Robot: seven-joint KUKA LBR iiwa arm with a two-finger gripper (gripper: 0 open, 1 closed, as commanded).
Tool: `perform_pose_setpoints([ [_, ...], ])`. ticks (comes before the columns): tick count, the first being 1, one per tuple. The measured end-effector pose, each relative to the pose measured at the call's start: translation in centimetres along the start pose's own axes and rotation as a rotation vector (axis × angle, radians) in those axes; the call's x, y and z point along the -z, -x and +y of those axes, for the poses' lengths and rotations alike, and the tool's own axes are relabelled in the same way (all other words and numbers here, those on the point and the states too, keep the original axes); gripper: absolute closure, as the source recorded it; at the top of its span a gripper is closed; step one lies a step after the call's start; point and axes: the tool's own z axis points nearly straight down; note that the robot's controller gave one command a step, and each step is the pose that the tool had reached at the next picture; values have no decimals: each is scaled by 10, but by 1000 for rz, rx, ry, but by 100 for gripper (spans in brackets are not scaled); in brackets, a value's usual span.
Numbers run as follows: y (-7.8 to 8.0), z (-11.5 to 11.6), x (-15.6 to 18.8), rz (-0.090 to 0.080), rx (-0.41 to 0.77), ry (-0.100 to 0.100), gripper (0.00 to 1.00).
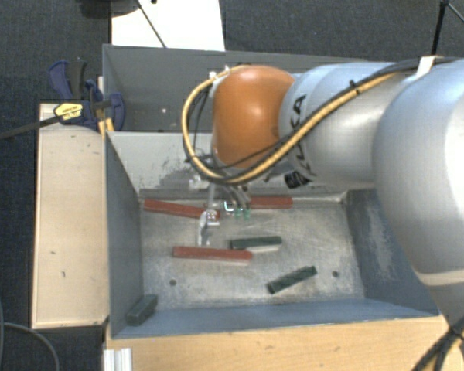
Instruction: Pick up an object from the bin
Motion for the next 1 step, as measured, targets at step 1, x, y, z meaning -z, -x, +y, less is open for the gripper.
perform_pose_setpoints([
  [1, 2, -1, 5, -8, -4, 1, 0],
])
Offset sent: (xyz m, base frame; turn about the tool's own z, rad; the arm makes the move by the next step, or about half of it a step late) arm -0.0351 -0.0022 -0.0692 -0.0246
